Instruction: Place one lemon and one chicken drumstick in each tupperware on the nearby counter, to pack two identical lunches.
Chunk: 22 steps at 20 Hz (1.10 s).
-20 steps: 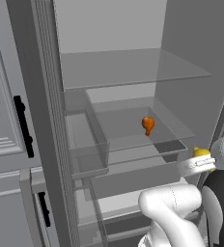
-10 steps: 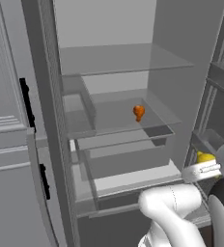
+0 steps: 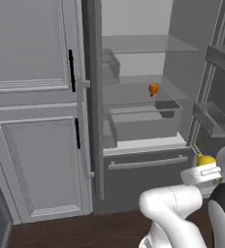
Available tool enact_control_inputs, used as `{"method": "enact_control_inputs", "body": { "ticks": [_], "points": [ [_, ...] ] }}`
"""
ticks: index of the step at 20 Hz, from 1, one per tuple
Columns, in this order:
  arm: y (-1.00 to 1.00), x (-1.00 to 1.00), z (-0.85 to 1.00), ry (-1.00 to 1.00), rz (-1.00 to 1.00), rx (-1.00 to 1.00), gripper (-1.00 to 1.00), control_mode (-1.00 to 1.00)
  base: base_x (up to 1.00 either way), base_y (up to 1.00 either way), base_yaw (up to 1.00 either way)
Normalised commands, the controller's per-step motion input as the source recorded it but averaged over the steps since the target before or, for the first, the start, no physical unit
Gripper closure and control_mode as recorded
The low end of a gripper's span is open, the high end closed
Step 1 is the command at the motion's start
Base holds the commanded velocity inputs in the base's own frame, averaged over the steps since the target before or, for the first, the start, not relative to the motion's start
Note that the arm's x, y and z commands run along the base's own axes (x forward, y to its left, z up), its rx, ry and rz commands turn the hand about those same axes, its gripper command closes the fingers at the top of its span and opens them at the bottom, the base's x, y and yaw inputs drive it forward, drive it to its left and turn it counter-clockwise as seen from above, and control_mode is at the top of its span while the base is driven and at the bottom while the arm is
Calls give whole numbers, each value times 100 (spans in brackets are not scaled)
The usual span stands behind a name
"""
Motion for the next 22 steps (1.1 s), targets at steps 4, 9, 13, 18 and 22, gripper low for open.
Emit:
{"method": "enact_control_inputs", "body": {
  "ticks": [4, 9, 13, 18, 22],
  "points": [
    [0, 0, 0, 0, 0, 0, 100, 100, -69, 87, 37],
    [0, 0, 0, 0, 0, 0, 100, 100, -37, 96, 11],
    [0, 0, 0, 0, 0, 0, 100, 100, 30, 97, -1],
    [0, 0, 0, 0, 0, 0, 100, 100, 68, 53, -2],
    [0, 0, 0, 0, 0, 0, 100, 100, 68, 7, 0]
  ]
}}
